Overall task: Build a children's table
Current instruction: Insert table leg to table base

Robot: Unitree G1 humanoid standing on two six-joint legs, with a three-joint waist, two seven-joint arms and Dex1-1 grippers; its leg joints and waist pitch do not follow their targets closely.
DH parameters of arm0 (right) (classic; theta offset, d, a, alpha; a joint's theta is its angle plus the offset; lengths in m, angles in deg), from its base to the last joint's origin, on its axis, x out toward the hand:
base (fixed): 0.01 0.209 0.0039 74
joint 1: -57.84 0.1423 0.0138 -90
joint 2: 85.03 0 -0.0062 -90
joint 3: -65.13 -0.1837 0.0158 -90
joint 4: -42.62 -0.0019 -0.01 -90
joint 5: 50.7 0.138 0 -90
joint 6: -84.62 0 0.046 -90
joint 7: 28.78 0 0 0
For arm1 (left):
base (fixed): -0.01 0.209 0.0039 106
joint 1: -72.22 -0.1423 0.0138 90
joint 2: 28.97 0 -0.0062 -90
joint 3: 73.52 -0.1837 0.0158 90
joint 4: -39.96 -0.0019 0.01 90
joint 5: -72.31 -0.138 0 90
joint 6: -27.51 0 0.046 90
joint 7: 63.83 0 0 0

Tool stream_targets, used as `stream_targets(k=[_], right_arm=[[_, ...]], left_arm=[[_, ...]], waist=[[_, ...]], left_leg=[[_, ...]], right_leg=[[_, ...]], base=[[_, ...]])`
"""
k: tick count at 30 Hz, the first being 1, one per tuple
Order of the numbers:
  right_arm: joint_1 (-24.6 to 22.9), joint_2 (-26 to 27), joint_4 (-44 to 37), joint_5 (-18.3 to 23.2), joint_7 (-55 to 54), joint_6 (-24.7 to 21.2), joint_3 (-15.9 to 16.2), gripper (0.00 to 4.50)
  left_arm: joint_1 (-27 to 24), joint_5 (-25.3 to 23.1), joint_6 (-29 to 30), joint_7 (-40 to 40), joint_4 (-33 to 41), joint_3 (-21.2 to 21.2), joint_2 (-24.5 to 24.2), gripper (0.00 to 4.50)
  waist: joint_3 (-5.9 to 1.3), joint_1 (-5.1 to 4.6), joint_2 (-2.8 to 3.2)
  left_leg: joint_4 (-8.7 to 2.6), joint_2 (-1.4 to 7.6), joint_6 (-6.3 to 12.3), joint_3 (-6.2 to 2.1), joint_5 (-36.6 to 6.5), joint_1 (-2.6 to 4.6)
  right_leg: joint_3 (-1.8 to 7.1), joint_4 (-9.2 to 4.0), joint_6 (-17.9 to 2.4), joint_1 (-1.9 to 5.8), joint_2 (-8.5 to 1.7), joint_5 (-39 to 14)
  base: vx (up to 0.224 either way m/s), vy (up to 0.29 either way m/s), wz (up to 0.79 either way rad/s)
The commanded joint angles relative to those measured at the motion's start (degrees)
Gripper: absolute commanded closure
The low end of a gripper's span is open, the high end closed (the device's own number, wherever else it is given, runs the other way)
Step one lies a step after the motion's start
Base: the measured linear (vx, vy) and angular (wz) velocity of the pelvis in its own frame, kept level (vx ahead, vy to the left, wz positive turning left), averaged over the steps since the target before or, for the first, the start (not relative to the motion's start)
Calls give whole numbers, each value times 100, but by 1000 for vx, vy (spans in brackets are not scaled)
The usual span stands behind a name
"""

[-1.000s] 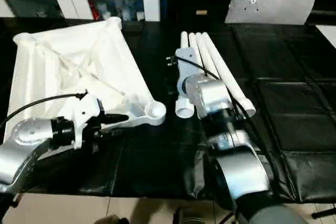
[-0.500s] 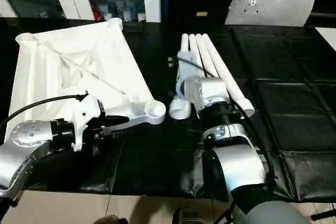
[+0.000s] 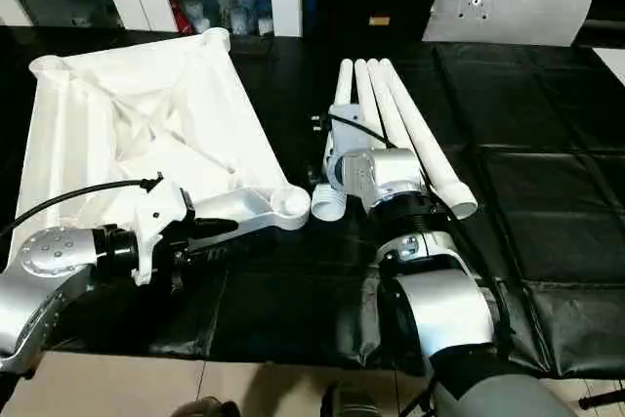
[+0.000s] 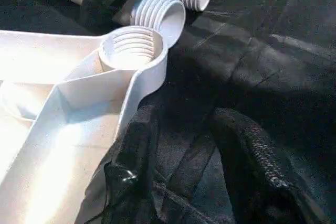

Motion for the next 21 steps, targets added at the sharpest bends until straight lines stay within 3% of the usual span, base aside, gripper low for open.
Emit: stream_targets(k=[1,15,21], right_arm=[[-39,54,166,84,11,-66,-99,40],[-64,53,120,317,-121,140,-573,167],[-210,93,-87,527,-188,576,-906,215]], left_arm=[[40,-2,46,19,163,-54,-65,259],[157,-24,15,88,141,-43,15,259],[237,-55,-52,110,76,-70,57,259]], waist=[[-416,7,15],[-447,16,59],[-454,22,100]], left_leg=[[-382,296,125,4,-542,11],[-363,287,128,-1,-384,5],[-356,286,154,3,-380,8]], right_leg=[[212,-324,-1506,416,-346,-938],[200,-301,-1548,425,-340,-688],[195,-295,-1613,435,-336,-501]], base=[[0,0,0],[0,0,0],[0,0,0]])
